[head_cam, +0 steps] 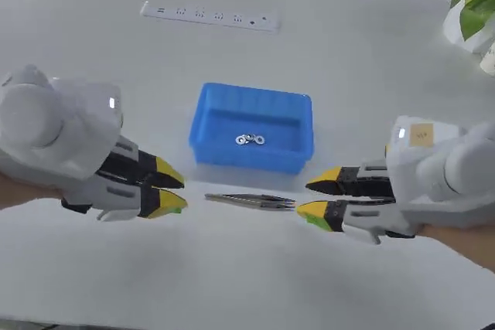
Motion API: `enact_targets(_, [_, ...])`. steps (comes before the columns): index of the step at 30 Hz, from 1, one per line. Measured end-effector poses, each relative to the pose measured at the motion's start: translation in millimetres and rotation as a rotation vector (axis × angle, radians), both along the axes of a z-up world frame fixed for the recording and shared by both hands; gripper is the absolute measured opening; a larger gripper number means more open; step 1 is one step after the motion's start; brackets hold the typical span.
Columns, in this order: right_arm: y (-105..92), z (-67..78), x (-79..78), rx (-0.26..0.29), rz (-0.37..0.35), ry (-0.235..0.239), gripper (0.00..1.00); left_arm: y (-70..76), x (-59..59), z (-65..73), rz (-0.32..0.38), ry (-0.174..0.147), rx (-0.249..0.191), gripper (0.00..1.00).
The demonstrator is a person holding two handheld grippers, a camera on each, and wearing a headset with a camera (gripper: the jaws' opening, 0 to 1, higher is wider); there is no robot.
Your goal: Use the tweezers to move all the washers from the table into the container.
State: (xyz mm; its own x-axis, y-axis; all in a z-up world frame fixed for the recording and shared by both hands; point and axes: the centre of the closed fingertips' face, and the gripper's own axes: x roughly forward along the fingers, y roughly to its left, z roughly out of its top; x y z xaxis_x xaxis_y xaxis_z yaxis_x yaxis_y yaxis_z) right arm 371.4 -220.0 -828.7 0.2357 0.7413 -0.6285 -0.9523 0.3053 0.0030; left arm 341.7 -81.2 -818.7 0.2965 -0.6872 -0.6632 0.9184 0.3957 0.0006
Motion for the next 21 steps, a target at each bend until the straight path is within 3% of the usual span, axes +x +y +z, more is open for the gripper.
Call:
enact_targets(4, [-14.8,12.0,-10.1,0.056,-0.055,0.012,0.24,0.3,-16.9,17.2,0.039,0.007,-0.050,0.26])
enact_targets(5, [-16.3,14.7,-12.8,0.071,-0.062,0.020,0.25,-0.6,-21.2,20.3,0.048,0.021,-0.063,0.29])
enact_targets(6, [-18.2,19.8,-16.0,0.095,-0.075,0.022,0.27,-2.7,-27.8,26.2,0.073,0.057,-0.093,0.32])
enact_targets(7, [-18.5,23.1,-18.4,0.109,-0.075,0.018,0.28,-4.4,-29.3,31.0,0.078,0.054,-0.111,0.37])
enact_targets(8, [-18.5,27.8,-23.6,0.128,-0.068,0.017,0.31,-7.3,-28.9,40.6,0.093,0.029,-0.149,0.42])
enact_targets(13, [-19.1,39.9,-36.0,0.153,-0.070,-0.006,0.43,-9.5,-31.0,58.3,0.131,-0.004,-0.178,0.53])
enact_targets(18, [-18.5,42.6,-43.9,0.174,-0.100,-0.016,0.52,-13.1,-34.5,54.9,0.130,-0.055,-0.163,0.55])
enact_targets(21, [-19.9,39.5,-48.7,0.163,-0.103,-0.013,0.54,-19.7,-40.6,49.9,0.114,-0.050,-0.180,0.55])
